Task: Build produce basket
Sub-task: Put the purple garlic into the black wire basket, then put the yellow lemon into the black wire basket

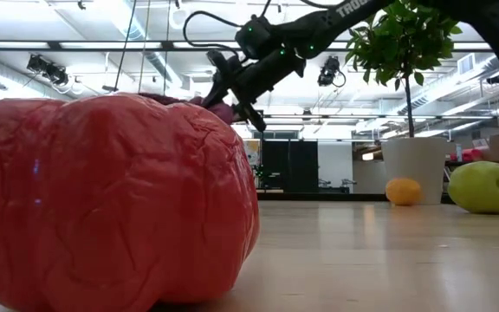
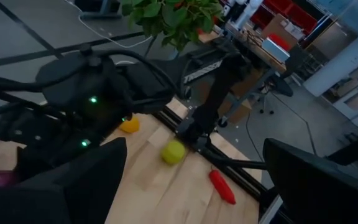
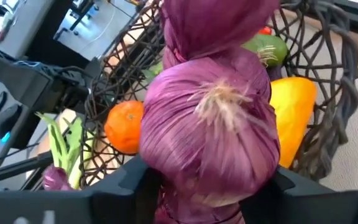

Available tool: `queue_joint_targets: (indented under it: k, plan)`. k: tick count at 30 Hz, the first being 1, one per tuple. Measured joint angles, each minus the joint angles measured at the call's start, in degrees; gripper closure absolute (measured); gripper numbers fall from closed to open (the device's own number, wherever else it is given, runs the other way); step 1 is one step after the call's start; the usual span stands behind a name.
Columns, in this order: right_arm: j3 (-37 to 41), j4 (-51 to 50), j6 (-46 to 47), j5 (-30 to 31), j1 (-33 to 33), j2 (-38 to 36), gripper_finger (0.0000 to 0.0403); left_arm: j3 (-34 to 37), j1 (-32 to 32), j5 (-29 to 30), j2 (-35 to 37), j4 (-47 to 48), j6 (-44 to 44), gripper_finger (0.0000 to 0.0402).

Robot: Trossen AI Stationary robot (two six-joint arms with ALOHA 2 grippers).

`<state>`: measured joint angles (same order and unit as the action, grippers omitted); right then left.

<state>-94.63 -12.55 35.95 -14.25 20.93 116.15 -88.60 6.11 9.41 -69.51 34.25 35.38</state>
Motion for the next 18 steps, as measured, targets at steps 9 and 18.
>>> queue_joint_targets:
  k: [9,18]
  plan:
    - [0.0,0.26,-2.09,0.95,1.47,0.09,0.0115,0.02,0.02,0.0,0.0,-0.14,1.49,0.0017]
    - [0.0,-5.84,-4.13,-1.03,4.43,-2.53,0.0056,0.04,0.04,0.0,0.02,-0.14,1.49,0.0017]
